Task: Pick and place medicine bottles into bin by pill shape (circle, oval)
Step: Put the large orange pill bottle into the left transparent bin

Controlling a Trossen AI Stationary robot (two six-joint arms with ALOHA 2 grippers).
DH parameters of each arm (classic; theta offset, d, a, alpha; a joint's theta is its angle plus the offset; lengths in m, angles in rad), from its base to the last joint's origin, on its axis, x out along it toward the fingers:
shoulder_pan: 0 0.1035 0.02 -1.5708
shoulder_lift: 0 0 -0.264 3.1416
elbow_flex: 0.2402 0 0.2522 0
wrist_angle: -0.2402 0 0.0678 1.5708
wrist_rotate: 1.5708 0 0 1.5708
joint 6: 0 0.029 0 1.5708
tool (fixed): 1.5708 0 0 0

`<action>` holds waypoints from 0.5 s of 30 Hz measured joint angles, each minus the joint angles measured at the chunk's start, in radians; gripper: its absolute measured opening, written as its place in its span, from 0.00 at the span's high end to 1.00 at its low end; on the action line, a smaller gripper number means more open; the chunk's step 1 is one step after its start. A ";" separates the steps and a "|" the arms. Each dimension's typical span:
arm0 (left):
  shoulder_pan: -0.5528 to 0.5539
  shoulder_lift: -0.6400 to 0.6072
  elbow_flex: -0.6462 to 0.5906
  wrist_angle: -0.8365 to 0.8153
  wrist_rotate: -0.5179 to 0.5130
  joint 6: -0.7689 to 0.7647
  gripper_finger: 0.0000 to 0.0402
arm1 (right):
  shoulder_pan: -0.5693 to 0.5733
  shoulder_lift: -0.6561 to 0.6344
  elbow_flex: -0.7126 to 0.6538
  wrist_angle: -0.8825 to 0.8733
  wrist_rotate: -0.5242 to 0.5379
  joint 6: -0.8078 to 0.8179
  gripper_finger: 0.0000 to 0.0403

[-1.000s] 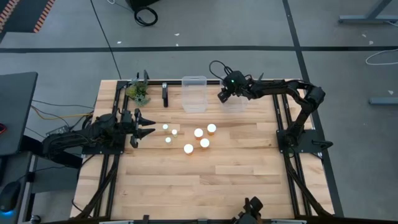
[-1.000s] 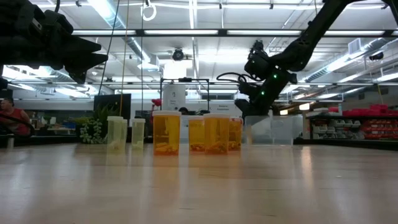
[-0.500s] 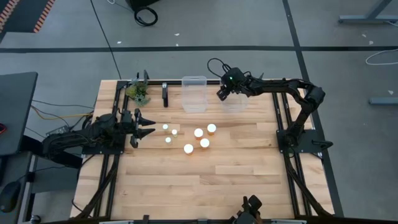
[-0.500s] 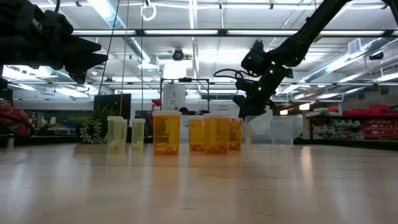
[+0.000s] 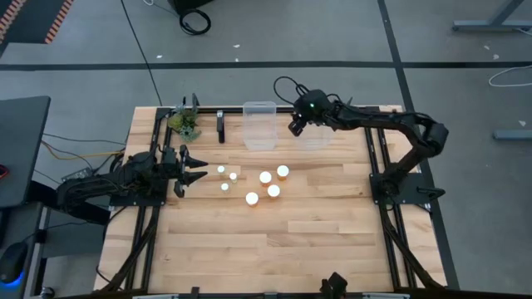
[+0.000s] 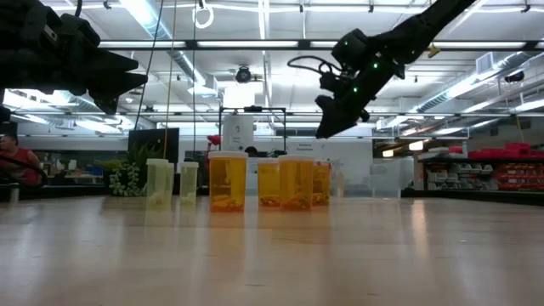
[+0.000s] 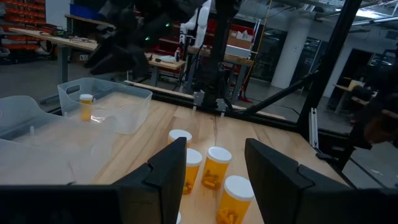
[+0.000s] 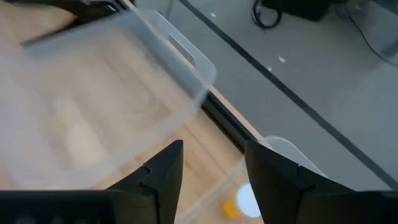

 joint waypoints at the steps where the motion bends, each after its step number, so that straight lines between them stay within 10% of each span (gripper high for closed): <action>1: 0.000 0.000 0.000 0.000 0.000 0.000 0.57 | 0.012 -0.006 0.000 -0.003 -0.001 0.000 0.55; 15: 0.000 0.000 0.000 0.000 0.000 0.000 0.57 | 0.201 0.036 -0.004 -0.010 -0.004 0.021 0.55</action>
